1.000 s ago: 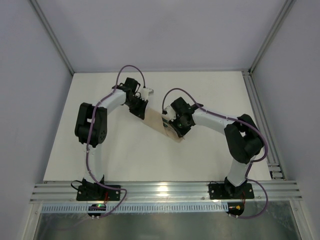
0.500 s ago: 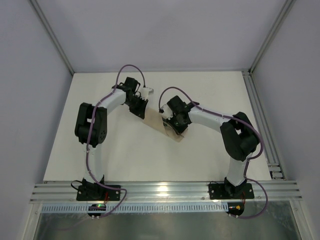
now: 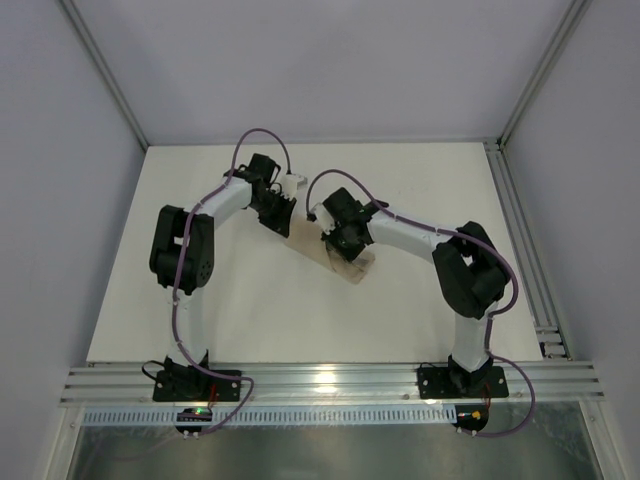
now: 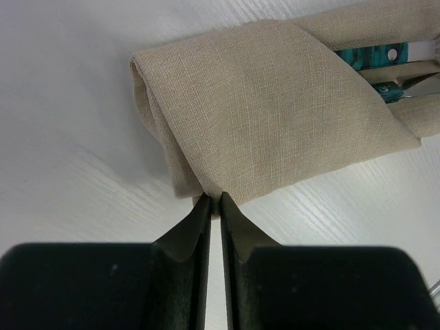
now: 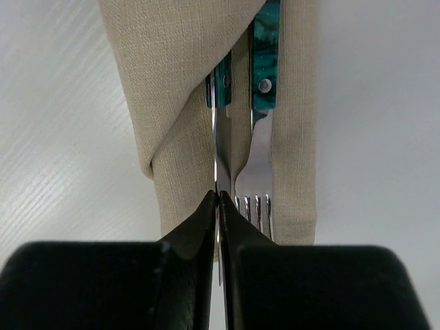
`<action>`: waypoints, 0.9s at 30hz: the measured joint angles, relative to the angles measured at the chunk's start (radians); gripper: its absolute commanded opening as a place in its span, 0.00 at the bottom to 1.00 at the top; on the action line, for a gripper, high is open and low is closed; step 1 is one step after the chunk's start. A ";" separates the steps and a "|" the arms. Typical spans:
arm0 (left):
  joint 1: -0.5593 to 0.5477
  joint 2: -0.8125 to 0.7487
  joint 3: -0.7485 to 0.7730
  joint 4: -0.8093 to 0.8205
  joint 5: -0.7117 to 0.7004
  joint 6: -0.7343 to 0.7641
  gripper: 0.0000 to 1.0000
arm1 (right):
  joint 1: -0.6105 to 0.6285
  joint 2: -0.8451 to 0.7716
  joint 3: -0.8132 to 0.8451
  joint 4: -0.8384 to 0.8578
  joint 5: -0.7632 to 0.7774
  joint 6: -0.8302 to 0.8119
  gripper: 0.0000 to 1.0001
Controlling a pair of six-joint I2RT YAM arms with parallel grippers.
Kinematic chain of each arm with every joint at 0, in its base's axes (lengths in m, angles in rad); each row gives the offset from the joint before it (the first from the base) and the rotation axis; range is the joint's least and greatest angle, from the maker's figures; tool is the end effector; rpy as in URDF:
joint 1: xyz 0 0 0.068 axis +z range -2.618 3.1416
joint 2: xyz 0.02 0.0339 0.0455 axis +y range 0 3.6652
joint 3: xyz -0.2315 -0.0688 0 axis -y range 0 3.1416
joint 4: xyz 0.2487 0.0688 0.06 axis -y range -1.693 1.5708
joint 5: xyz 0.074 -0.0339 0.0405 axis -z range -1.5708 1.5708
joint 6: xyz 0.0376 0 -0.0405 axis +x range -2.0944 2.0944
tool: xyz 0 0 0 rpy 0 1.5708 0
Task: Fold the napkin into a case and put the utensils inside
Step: Insert the knife into the folded napkin.
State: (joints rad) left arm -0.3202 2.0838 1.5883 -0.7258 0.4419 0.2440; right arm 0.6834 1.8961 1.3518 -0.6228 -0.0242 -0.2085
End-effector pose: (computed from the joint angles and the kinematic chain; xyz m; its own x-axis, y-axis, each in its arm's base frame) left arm 0.3916 -0.1468 0.1483 -0.7631 0.4831 -0.4293 0.6264 0.7164 -0.3072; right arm 0.2954 0.2417 0.1528 -0.5655 -0.7273 -0.3889 -0.7724 0.6323 -0.0595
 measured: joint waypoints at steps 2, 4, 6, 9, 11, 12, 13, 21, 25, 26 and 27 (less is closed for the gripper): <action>0.000 0.000 0.000 0.000 0.000 0.000 0.10 | 0.006 0.009 0.006 0.009 0.003 0.000 0.07; 0.000 0.000 0.000 0.000 0.000 0.000 0.10 | 0.011 0.014 0.006 0.010 0.005 0.000 0.06; 0.000 0.000 0.000 0.000 0.000 0.000 0.10 | 0.016 0.018 0.006 0.011 0.010 0.000 0.06; 0.000 0.000 0.000 0.000 0.000 0.000 0.10 | 0.019 0.018 0.006 0.015 0.014 0.001 0.04; 0.000 0.000 0.000 0.000 0.000 0.000 0.10 | 0.022 0.018 0.007 0.021 0.015 0.001 0.04; 0.000 0.000 0.000 0.000 0.000 0.000 0.10 | 0.023 0.018 0.008 0.024 0.014 0.000 0.04; 0.000 0.000 0.000 0.000 0.000 0.000 0.10 | 0.024 0.018 0.009 0.029 0.014 0.000 0.04; 0.002 0.000 0.000 0.000 0.001 0.000 0.10 | 0.028 0.048 0.043 0.046 0.009 0.000 0.04; 0.002 0.000 0.000 0.000 0.001 0.000 0.10 | 0.028 0.048 0.047 0.052 0.006 0.000 0.04; 0.002 0.000 0.000 0.000 0.001 0.000 0.10 | 0.028 0.049 0.047 0.053 0.006 0.000 0.04; 0.002 0.000 0.000 0.000 0.001 0.000 0.10 | 0.028 0.051 0.047 0.055 0.005 0.000 0.04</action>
State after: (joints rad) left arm -0.3183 2.0838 1.5883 -0.7261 0.4427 0.2443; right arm 0.7116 1.9469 1.3991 -0.5682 -0.0193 -0.2081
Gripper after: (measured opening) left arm 0.101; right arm 0.039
